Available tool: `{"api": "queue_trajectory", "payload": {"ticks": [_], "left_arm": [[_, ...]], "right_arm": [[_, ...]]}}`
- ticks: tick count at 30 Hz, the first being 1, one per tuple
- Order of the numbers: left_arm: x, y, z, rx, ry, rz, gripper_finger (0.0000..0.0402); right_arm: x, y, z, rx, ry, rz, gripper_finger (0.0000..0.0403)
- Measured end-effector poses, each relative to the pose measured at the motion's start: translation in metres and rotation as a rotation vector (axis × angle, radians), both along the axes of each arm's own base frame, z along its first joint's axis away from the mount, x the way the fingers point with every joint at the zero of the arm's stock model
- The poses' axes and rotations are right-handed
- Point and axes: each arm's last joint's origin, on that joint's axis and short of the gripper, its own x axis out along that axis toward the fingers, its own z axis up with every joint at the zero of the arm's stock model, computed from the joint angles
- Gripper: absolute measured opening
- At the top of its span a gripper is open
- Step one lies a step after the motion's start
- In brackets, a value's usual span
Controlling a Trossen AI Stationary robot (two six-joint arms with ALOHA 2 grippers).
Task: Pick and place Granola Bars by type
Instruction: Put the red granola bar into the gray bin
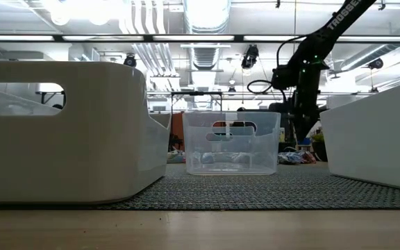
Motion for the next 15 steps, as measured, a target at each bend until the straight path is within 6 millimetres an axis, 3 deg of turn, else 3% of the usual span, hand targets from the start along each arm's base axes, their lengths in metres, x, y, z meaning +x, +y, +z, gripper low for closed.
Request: {"api": "queue_trajectory", "payload": {"ticks": [15], "left_arm": [[-0.0003, -0.0001, -0.0015, 0.003, 0.018, -0.001, 0.0]], "right_arm": [[0.0038, -0.0038, 0.0084, -0.005, -0.046, -0.026, 0.0009]]}}
